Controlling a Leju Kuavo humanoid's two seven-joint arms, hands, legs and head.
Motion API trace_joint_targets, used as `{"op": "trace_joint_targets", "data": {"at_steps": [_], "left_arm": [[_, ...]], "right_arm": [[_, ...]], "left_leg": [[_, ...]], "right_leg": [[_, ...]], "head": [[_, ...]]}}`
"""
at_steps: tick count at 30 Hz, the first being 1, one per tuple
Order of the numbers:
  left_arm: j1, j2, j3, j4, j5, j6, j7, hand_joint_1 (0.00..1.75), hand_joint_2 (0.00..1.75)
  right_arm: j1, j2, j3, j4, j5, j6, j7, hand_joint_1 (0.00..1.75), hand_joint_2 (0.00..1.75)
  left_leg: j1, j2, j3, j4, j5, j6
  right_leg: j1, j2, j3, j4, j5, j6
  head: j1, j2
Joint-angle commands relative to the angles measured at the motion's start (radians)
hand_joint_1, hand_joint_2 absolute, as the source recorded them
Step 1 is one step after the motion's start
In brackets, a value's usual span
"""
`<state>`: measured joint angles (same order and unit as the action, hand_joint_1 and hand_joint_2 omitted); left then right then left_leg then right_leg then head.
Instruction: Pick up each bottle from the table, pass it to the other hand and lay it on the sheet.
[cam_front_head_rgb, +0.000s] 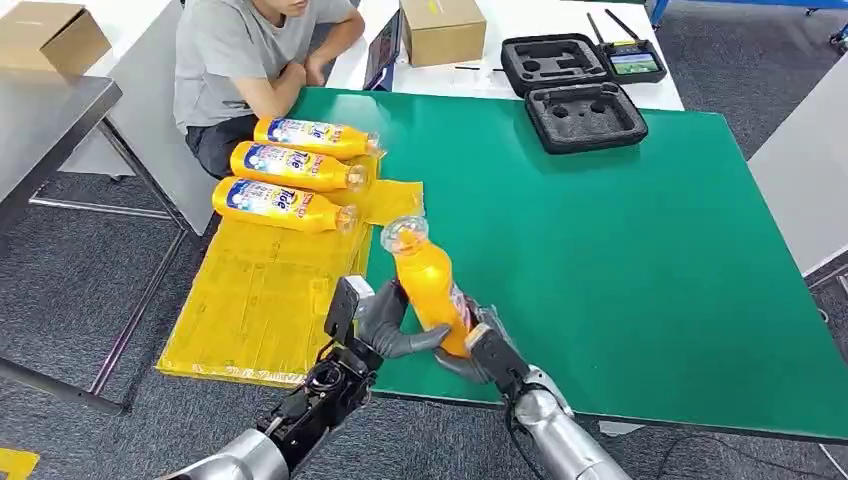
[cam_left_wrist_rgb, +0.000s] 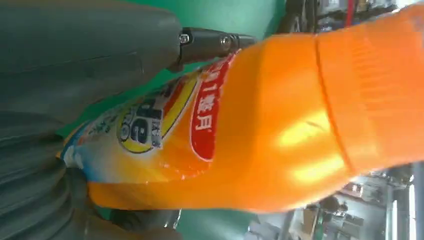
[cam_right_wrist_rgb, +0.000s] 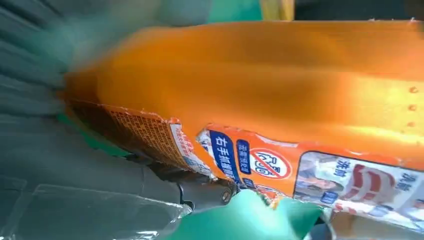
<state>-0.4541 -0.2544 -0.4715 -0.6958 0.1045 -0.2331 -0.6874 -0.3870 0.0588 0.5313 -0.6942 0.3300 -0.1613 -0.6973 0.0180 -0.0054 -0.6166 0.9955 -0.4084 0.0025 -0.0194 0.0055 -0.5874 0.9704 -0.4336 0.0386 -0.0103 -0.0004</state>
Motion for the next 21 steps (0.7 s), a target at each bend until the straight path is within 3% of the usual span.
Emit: {"op": "trace_joint_targets", "data": {"at_steps": [1,12,13,14,15,18,19,20,21], "left_arm": [[-0.028,0.012,0.013,0.079,0.015,0.016,0.011,0.00,1.75],[-0.031,0.007,0.040,0.061,0.050,-0.021,0.001,0.00,1.75],[-0.033,0.008,0.045,0.058,0.058,-0.031,0.000,0.19,1.75],[-0.033,0.008,0.054,0.056,0.066,-0.030,-0.004,1.34,1.75],[-0.033,0.008,0.057,0.055,0.075,-0.042,-0.004,1.68,1.75],[-0.027,0.010,0.078,0.034,0.099,-0.061,-0.011,1.75,1.75],[-0.024,0.011,0.081,0.025,0.102,-0.066,-0.011,1.75,1.75],[-0.024,0.011,0.081,0.025,0.102,-0.066,-0.011,1.75,1.75],[-0.016,0.011,0.090,0.007,0.105,-0.059,-0.011,1.75,1.75]], "right_arm": [[-0.042,-0.006,0.101,-0.034,0.010,-0.021,-0.001,1.75,1.75],[-0.023,-0.001,0.081,-0.024,0.011,-0.030,-0.001,1.75,1.75],[-0.021,-0.002,0.080,-0.023,0.015,-0.029,-0.001,1.75,1.75],[-0.018,-0.002,0.076,-0.022,0.017,-0.028,-0.001,1.75,1.75],[-0.017,-0.002,0.074,-0.020,0.018,-0.026,-0.001,1.75,1.75],[-0.021,0.005,0.064,0.014,0.035,-0.019,-0.001,1.75,1.75],[-0.017,0.006,0.060,0.008,0.037,-0.024,-0.001,1.06,1.75],[-0.017,0.006,0.060,0.008,0.037,-0.024,-0.001,0.59,1.75],[-0.010,0.016,0.039,0.010,0.027,-0.030,-0.001,0.00,1.75]], "left_leg": [[0.000,0.003,0.005,0.001,-0.003,0.001],[0.000,0.001,0.003,0.000,-0.001,0.001],[0.000,0.001,0.002,0.000,-0.001,0.000],[0.001,0.002,0.007,0.001,-0.004,0.001],[0.000,0.001,0.003,0.000,-0.001,0.001],[0.000,0.001,0.002,0.000,-0.001,0.001],[0.000,0.001,0.004,0.000,-0.002,0.001],[0.000,0.001,0.003,0.000,-0.001,0.001],[0.000,0.001,0.001,0.000,0.000,0.000]], "right_leg": [[0.000,0.002,0.004,0.000,-0.002,-0.002],[0.000,0.000,0.003,0.000,-0.001,-0.001],[0.000,0.000,0.002,-0.001,-0.001,-0.001],[0.001,0.001,0.007,0.000,-0.003,-0.003],[0.000,0.000,0.003,0.000,-0.001,-0.001],[0.000,0.000,0.002,-0.001,-0.001,-0.001],[0.001,0.000,0.004,-0.001,-0.001,-0.002],[0.000,0.000,0.002,-0.001,-0.001,-0.001],[0.000,0.000,0.001,-0.001,0.000,-0.001]], "head": [[0.000,0.000],[0.000,0.000],[0.000,0.000],[0.000,0.000],[0.000,0.000],[0.000,0.000],[0.000,0.000],[0.000,0.000],[0.000,0.000]]}}
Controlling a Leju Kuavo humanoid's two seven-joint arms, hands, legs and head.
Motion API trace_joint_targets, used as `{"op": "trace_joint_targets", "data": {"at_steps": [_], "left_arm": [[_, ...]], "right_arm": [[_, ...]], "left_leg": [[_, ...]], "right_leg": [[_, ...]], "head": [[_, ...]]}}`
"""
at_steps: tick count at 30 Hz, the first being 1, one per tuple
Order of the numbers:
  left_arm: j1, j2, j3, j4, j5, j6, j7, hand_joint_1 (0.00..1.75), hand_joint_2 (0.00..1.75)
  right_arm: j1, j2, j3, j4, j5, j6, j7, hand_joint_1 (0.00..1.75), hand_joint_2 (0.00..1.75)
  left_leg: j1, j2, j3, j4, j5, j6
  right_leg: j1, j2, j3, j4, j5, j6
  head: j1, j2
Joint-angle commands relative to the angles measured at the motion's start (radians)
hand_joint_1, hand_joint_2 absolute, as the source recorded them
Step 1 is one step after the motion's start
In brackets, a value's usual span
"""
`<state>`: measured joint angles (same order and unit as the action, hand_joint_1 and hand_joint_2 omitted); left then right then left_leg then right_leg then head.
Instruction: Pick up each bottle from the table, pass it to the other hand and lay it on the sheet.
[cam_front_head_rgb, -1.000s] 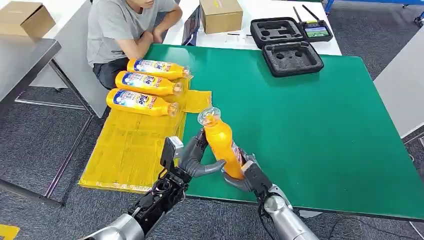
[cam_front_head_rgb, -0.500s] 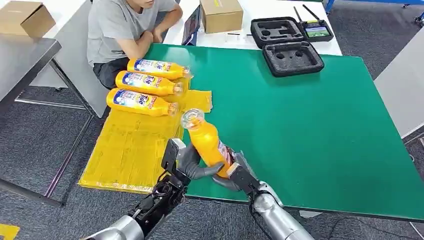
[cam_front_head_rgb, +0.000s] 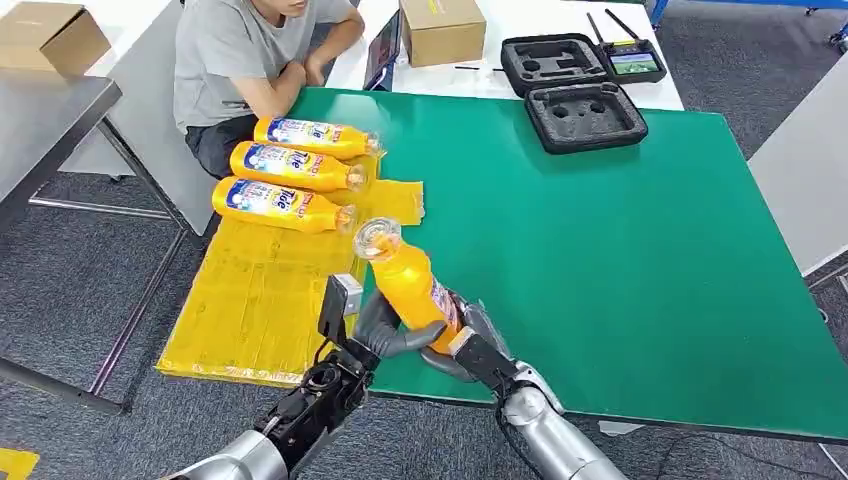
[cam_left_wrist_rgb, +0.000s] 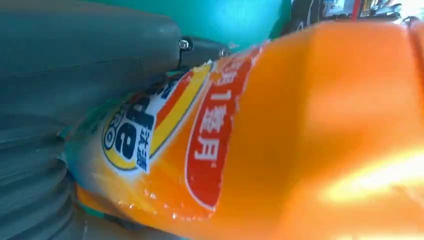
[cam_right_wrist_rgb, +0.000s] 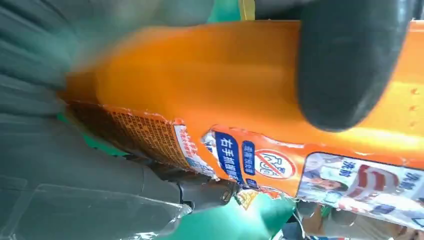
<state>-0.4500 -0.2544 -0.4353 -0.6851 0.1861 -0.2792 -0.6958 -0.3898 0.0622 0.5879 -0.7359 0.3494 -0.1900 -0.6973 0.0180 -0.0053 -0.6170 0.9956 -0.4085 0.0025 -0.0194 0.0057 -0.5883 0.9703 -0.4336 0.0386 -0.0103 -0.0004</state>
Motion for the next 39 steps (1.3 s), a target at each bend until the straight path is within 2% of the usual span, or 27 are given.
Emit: {"op": "trace_joint_targets", "data": {"at_steps": [1,18,24,25,26,28,32,34,36,38,39], "left_arm": [[-0.020,0.011,0.054,-0.004,0.024,-0.013,-0.002,1.75,1.75],[-0.009,0.020,0.069,-0.054,0.008,-0.010,-0.002,1.75,1.75],[-0.022,0.025,0.122,-0.093,-0.008,0.034,-0.002,1.75,1.75],[-0.021,0.031,0.124,-0.120,-0.038,0.069,-0.002,1.75,1.75],[-0.021,0.036,0.123,-0.133,-0.063,0.095,-0.002,1.75,1.75],[-0.025,0.069,0.075,-0.195,-0.220,0.287,-0.002,1.75,1.75],[-0.032,0.073,0.076,-0.190,-0.217,0.285,-0.002,1.75,1.75],[-0.044,0.093,0.038,-0.193,-0.289,0.385,-0.002,1.75,1.75],[-0.092,0.136,-0.006,-0.145,-0.433,0.574,-0.002,1.75,1.75],[-0.129,0.184,-0.007,-0.126,-0.522,0.616,0.014,1.75,1.75],[-0.144,0.212,-0.017,-0.129,-0.599,0.634,0.048,1.75,1.75]], "right_arm": [[-0.008,0.012,-0.018,0.051,0.008,-0.002,-0.001,0.00,1.75],[0.015,0.018,-0.067,0.043,0.013,-0.006,-0.001,0.00,1.75],[0.037,0.014,-0.092,0.025,0.022,-0.006,-0.001,0.00,1.75],[0.039,0.013,-0.095,0.021,0.020,-0.010,-0.001,0.00,1.75],[0.040,0.012,-0.097,0.018,0.021,-0.013,-0.001,0.00,1.75],[0.052,0.006,-0.107,0.001,0.017,-0.018,-0.001,0.00,1.75],[0.055,0.004,-0.107,-0.004,0.017,-0.017,-0.001,0.00,1.75],[0.062,0.000,-0.111,-0.016,0.020,-0.020,-0.001,0.00,1.75],[0.077,-0.008,-0.116,-0.043,0.013,-0.021,-0.001,0.00,1.75],[0.089,-0.016,-0.116,-0.061,0.002,-0.015,-0.001,0.00,1.75],[0.091,-0.020,-0.114,-0.066,-0.003,-0.015,-0.001,0.00,1.75]], "left_leg": [[0.000,0.001,0.005,0.000,-0.002,0.001],[0.000,0.001,0.004,0.000,-0.002,0.001],[0.000,0.001,0.005,0.000,-0.002,0.001],[0.000,0.001,0.006,0.001,-0.003,0.001],[0.000,0.001,0.002,0.000,-0.001,0.000],[0.000,0.001,0.002,0.001,-0.002,0.001],[0.000,0.001,0.003,0.000,-0.001,0.001],[0.000,0.001,0.004,0.000,-0.002,0.001],[0.000,0.000,0.001,0.000,0.000,0.000],[0.000,0.001,0.005,0.001,-0.003,0.001],[0.000,0.000,0.002,0.000,-0.001,0.000]], "right_leg": [[0.001,0.000,0.005,0.000,-0.002,-0.002],[0.001,0.000,0.004,0.000,-0.001,-0.002],[0.001,-0.001,0.005,0.000,-0.002,-0.002],[0.001,0.000,0.007,0.000,-0.003,-0.003],[0.000,0.000,0.002,0.000,-0.001,-0.001],[0.001,0.000,0.003,0.000,-0.001,-0.002],[0.000,0.000,0.003,0.000,-0.001,-0.002],[0.000,0.000,0.004,0.000,-0.001,-0.002],[0.000,-0.001,0.001,0.000,0.000,-0.001],[0.001,-0.001,0.006,0.001,-0.002,-0.002],[0.000,0.000,0.002,0.000,-0.001,-0.002]], "head": [[0.000,0.000],[0.000,0.000],[0.000,0.000],[0.000,0.000],[0.000,0.000],[0.000,0.000],[0.000,0.000],[0.000,0.000],[0.000,0.000],[0.000,0.000],[0.000,0.000]]}}
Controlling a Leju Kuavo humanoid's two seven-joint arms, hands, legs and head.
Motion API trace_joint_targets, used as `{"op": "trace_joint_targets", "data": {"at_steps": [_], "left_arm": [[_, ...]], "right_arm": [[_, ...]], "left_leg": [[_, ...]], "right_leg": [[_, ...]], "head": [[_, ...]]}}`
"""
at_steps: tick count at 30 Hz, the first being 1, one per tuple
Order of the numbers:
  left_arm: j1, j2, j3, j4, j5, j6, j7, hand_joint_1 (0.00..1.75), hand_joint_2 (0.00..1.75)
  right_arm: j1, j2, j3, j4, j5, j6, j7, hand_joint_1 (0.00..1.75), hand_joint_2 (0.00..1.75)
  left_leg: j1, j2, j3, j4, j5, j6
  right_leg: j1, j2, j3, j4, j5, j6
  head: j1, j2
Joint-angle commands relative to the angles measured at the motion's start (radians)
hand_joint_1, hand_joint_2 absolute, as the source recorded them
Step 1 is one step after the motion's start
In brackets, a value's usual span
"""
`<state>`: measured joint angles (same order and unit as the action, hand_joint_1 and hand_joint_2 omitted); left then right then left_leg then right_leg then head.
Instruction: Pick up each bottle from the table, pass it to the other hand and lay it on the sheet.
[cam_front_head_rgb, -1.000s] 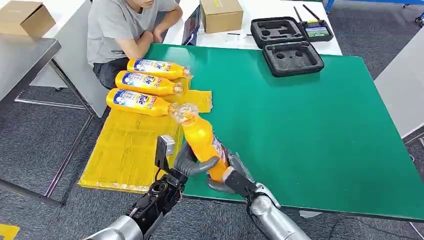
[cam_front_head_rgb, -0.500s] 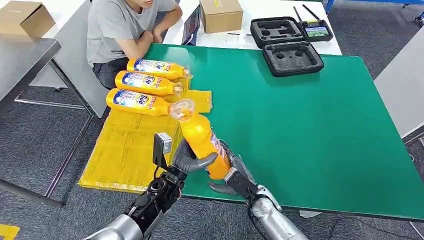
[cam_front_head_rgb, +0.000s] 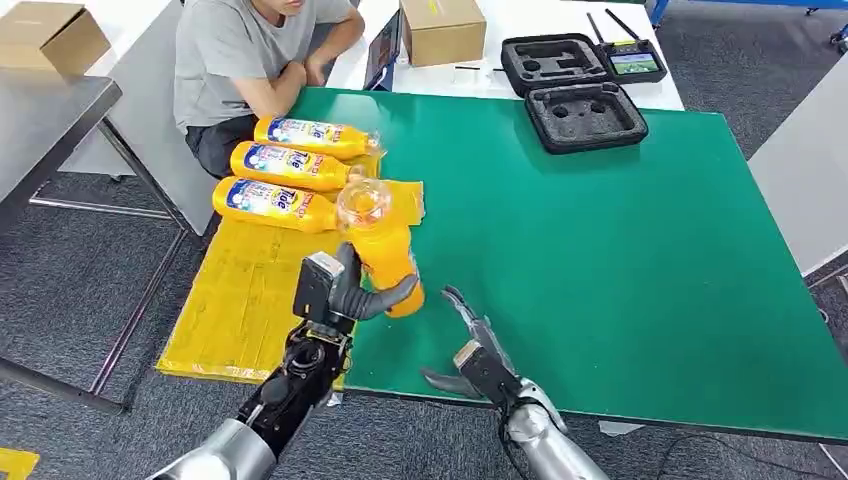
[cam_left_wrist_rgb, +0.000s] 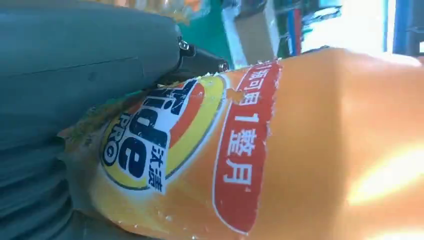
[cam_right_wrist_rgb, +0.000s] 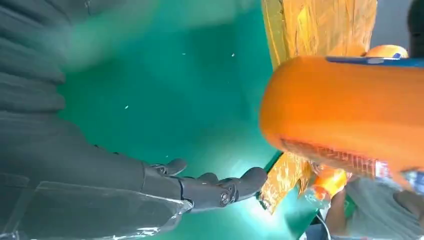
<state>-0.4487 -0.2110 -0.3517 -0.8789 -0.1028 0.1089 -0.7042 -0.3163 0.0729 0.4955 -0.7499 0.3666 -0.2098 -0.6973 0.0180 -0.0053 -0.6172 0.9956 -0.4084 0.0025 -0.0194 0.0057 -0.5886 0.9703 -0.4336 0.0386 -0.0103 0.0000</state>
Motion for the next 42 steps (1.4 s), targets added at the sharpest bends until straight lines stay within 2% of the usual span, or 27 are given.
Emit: {"op": "trace_joint_targets", "data": {"at_steps": [1,6,8,14,18,19,25,26,30,38,42], "left_arm": [[-0.164,0.194,-0.103,0.064,-0.348,0.238,0.082,1.75,1.75],[-0.281,0.315,-0.116,0.134,-0.512,0.202,0.153,1.75,1.75],[-0.288,0.351,-0.115,0.140,-0.524,0.188,0.148,1.75,1.75],[-0.282,0.356,-0.111,0.135,-0.525,0.184,0.147,1.75,1.75],[-0.282,0.356,-0.111,0.135,-0.525,0.184,0.147,1.75,1.75],[-0.279,0.358,-0.131,0.128,-0.564,0.192,0.183,1.75,1.75],[-0.364,0.482,-0.209,0.154,-0.773,0.085,0.387,1.75,1.75],[-0.368,0.488,-0.215,0.157,-0.787,0.075,0.394,1.75,1.75],[-0.361,0.496,-0.239,0.151,-0.769,-0.087,0.366,1.75,1.75],[-0.331,0.549,-0.349,0.098,-0.888,-0.155,0.457,1.75,1.75],[-0.329,0.522,-0.381,0.147,-0.942,-0.132,0.479,1.75,1.75]], "right_arm": [[0.019,-0.033,-0.020,-0.053,-0.025,0.007,-0.001,0.00,1.75],[0.005,-0.037,0.018,-0.057,-0.075,0.027,-0.001,0.00,1.75],[-0.012,-0.027,0.030,-0.042,-0.080,0.033,-0.001,0.00,1.75],[-0.018,-0.023,0.034,-0.034,-0.083,0.030,-0.001,0.00,1.75],[-0.018,-0.023,0.034,-0.034,-0.083,0.030,-0.001,0.00,1.75],[-0.020,-0.029,0.048,-0.040,-0.095,0.035,-0.001,0.00,1.75],[-0.076,-0.002,0.078,0.013,-0.127,0.046,-0.001,0.00,1.75],[-0.080,-0.001,0.077,0.017,-0.130,0.049,-0.001,0.00,1.75],[-0.073,-0.014,0.075,0.013,-0.140,0.051,-0.001,0.00,1.75],[-0.071,-0.023,0.086,0.010,-0.155,0.057,-0.001,0.00,1.75],[-0.065,-0.028,0.090,0.005,-0.160,0.051,-0.001,0.00,1.75]], "left_leg": [[0.001,0.002,0.005,0.001,-0.002,0.000],[0.001,0.002,0.002,0.001,0.000,0.000],[0.002,0.004,0.003,0.001,-0.001,0.000],[0.002,0.002,0.006,0.002,-0.003,0.001],[0.002,0.002,0.002,0.001,-0.001,0.000],[0.002,0.002,0.002,0.000,0.000,0.000],[0.002,0.004,0.001,0.002,-0.001,0.000],[0.003,0.007,0.003,0.004,-0.003,0.000],[0.003,0.003,0.003,0.000,0.000,-0.001],[0.002,0.004,0.001,0.000,0.000,-0.001],[0.002,0.001,0.004,0.000,-0.001,-0.001]], "right_leg": [[0.001,0.001,0.004,0.001,-0.002,-0.003],[0.001,0.001,0.001,0.001,-0.001,-0.002],[0.002,0.003,0.001,0.001,0.000,-0.002],[0.003,0.001,0.006,0.001,-0.003,-0.003],[0.002,0.001,0.002,0.001,-0.001,-0.001],[0.002,0.001,0.002,0.001,-0.001,-0.001],[0.003,0.003,0.000,0.002,0.000,-0.002],[0.004,0.005,0.001,0.004,-0.002,-0.003],[0.004,0.002,0.002,0.001,-0.001,-0.002],[0.002,0.003,0.001,0.001,-0.001,-0.001],[0.003,0.000,0.004,0.001,-0.002,-0.003]], "head": [[0.000,0.000],[0.000,0.000],[0.000,0.000],[0.000,0.000],[0.000,0.000],[0.000,0.000],[0.001,0.000],[0.000,0.000],[0.000,0.000],[0.000,0.000],[0.000,0.000]]}}
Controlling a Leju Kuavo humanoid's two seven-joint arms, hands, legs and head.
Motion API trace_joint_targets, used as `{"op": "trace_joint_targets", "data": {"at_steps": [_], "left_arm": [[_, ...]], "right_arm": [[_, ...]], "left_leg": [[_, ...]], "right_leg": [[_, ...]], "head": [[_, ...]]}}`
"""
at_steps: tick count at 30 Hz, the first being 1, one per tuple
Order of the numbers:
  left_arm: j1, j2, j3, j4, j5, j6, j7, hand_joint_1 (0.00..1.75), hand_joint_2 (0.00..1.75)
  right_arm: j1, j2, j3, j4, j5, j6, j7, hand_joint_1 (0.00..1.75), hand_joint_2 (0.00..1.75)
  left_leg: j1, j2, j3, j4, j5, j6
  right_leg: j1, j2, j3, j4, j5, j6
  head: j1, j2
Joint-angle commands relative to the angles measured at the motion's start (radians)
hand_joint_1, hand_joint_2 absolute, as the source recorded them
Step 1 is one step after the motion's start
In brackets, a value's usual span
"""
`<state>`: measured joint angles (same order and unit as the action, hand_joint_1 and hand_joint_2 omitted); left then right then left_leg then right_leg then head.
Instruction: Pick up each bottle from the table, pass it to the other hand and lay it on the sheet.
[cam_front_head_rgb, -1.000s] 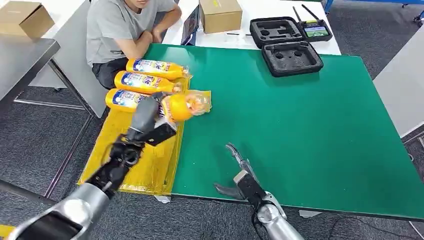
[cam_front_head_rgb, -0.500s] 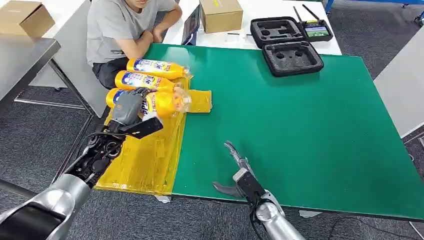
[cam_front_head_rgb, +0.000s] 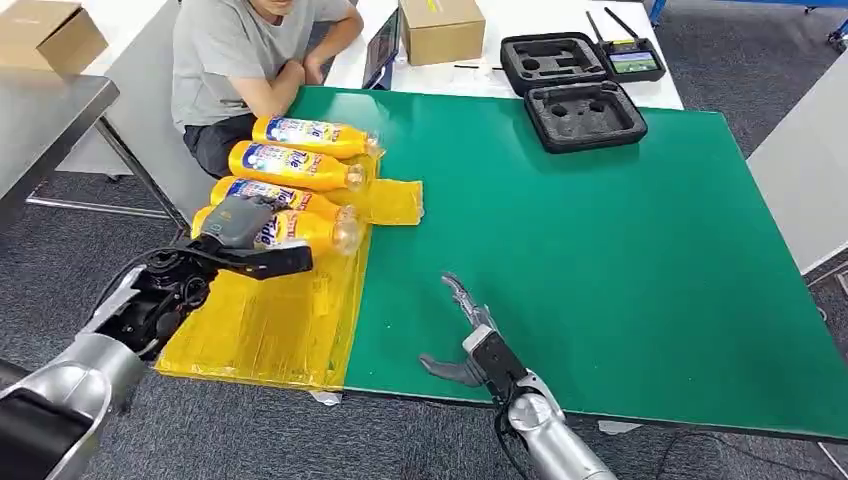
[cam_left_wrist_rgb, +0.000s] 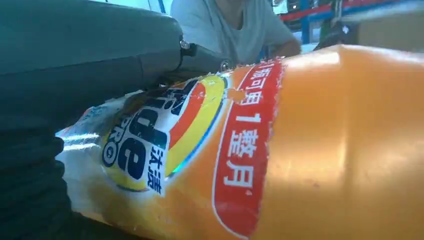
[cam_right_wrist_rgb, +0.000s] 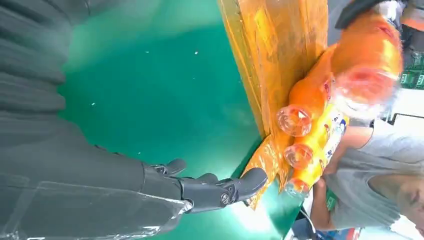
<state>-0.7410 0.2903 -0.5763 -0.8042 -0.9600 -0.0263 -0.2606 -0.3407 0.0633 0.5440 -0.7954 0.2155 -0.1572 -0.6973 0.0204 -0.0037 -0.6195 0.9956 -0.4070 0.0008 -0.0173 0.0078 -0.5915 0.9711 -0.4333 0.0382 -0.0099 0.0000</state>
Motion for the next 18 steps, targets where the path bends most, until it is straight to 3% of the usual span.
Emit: {"op": "trace_joint_targets", "data": {"at_steps": [1,5,9,18], "left_arm": [[-0.036,0.020,-0.156,0.072,-0.085,0.003,0.035,1.75,1.75],[-0.038,0.001,-0.151,0.102,-0.012,-0.059,-0.080,1.75,1.75],[-0.051,-0.004,-0.188,0.102,-0.047,-0.057,-0.042,1.75,1.75],[-0.078,-0.052,-0.245,0.215,-0.020,-0.102,-0.103,1.75,1.75]], "right_arm": [[-0.040,-0.019,0.042,0.050,-0.009,-0.002,-0.001,0.00,1.75],[-0.027,-0.032,0.050,0.030,-0.020,-0.001,-0.001,0.00,1.75],[-0.043,-0.026,0.054,0.042,-0.027,0.001,-0.001,0.00,1.75],[-0.052,-0.035,0.069,0.043,-0.040,0.001,-0.001,0.00,1.75]], "left_leg": [[0.000,-0.001,0.005,0.000,-0.002,0.001],[0.000,-0.001,0.003,-0.001,-0.001,0.001],[0.000,-0.001,0.006,0.001,-0.002,0.002],[0.000,-0.001,0.003,0.000,-0.001,0.001]], "right_leg": [[0.001,-0.002,0.006,0.000,-0.002,-0.002],[0.000,-0.002,0.003,-0.001,-0.001,-0.001],[0.001,-0.003,0.006,0.000,-0.003,-0.001],[0.001,-0.003,0.003,0.000,-0.001,-0.001]], "head": [[0.000,0.000],[0.000,0.000],[0.000,0.000],[0.000,0.000]]}}
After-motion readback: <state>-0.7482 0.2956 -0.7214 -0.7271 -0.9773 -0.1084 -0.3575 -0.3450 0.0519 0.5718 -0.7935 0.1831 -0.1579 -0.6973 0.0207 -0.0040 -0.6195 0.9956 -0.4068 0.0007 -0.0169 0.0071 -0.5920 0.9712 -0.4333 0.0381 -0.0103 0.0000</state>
